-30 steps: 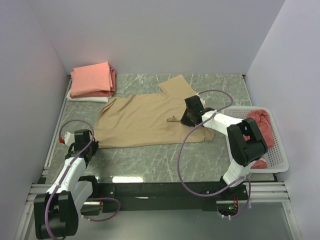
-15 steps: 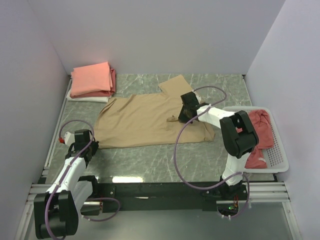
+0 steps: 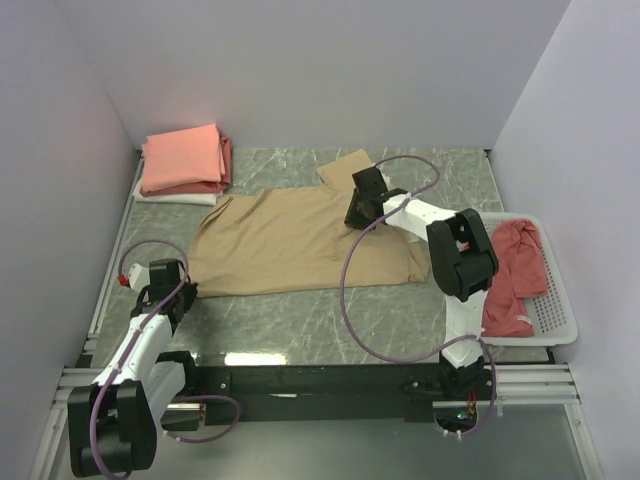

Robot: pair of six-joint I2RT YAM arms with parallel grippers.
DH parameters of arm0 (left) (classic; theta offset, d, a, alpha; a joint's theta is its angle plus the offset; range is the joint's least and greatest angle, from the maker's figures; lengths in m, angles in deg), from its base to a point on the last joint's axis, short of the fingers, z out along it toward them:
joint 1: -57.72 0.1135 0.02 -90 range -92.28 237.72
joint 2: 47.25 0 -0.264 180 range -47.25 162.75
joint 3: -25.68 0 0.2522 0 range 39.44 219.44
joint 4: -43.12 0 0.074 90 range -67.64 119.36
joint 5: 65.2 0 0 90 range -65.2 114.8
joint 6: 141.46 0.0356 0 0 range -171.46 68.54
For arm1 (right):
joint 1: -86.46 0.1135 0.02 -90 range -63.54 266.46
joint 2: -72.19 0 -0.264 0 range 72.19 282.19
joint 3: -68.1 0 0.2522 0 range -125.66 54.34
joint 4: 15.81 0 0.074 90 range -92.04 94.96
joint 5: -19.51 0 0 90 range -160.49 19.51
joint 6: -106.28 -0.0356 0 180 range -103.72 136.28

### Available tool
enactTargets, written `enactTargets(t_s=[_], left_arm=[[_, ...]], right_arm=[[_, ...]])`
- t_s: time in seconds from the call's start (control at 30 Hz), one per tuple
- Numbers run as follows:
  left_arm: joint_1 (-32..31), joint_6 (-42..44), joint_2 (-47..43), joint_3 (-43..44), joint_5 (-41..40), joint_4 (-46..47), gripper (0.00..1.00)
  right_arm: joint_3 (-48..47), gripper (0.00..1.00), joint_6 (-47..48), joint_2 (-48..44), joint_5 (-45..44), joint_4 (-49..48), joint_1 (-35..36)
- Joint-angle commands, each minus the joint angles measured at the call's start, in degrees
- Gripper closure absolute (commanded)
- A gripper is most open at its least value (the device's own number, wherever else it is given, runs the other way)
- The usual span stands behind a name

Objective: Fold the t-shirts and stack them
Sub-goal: Fold the tshirt

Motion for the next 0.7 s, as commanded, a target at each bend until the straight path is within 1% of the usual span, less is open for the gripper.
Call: enactTargets(t_s=[0.0,0.07,0.1,0.13,0.2,0.23,0.27,0.3,0.33,0.37,0.4,0.47,0.53,0.57,0.67], left_arm=[[0.3,0.9,0.2,2.0,0.6,1.2,1.00],[0.2,0.8,0.1,1.9,0.6,1.2,1.00],[0.2,0.7,0.1,1.9,0.5,1.2,0.99],[0.2,0.7,-0.1,1.9,0.5,1.1,0.99],[0.2,0.7,-0.3,1.9,0.3,0.9,1.00],[0.2,0.6,-0.4,1.9,0.3,0.8,1.00],[0.2,0.5,-0.4,1.9,0.3,0.8,0.99],[0.3,0.5,-0.6,1.8,0.2,0.8,1.00],[0.3,0.5,-0.9,1.7,0.2,0.8,1.00],[0.3,0.5,-1.0,1.7,0.2,0.8,0.99],[0.2,0.5,-1.0,1.7,0.2,0.8,1.00],[0.5,0.6,-1.1,1.9,0.3,0.6,1.00],[0.4,0.6,-1.1,2.1,0.3,0.4,1.00],[0.5,0.7,-1.2,2.3,0.3,0.2,1.00],[0.5,0.8,-1.8,2.9,-0.1,-0.3,1.00]], right_arm=[[-4.2,0.55,2.2,0.0,-0.5,1.6,-0.4],[-3.7,0.49,2.8,-2.8,-0.7,1.8,-0.8],[-3.0,0.43,2.8,-4.2,-1.1,2.2,-1.1],[-1.4,0.43,2.7,-7.8,-1.3,2.4,-1.9],[1.0,0.41,2.1,-11.9,-3.0,4.5,-2.5],[4.5,0.41,1.1,-14.1,-4.0,5.2,-2.9],[6.9,0.42,0.4,-18.7,-4.5,5.8,-3.7],[12.2,0.44,-0.1,-21.2,-4.8,6.4,-4.1],[15.2,0.44,-0.8,-23.7,-6.3,6.6,-4.6],[18.2,0.44,-1.4,-28.5,-6.8,6.6,-5.8],[24.1,0.45,-1.8,-30.8,-6.4,5.6,-6.6],[29.4,0.46,-2.3,-36.9,-5.4,4.8,-8.7],[34.8,0.47,-2.0,-39.8,-5.8,4.5,-9.5],[36.0,0.48,-1.8,-41.9,-6.8,4.6,-10.1],[38.8,0.50,-1.1,-43.3,-7.5,4.9,-11.0]])
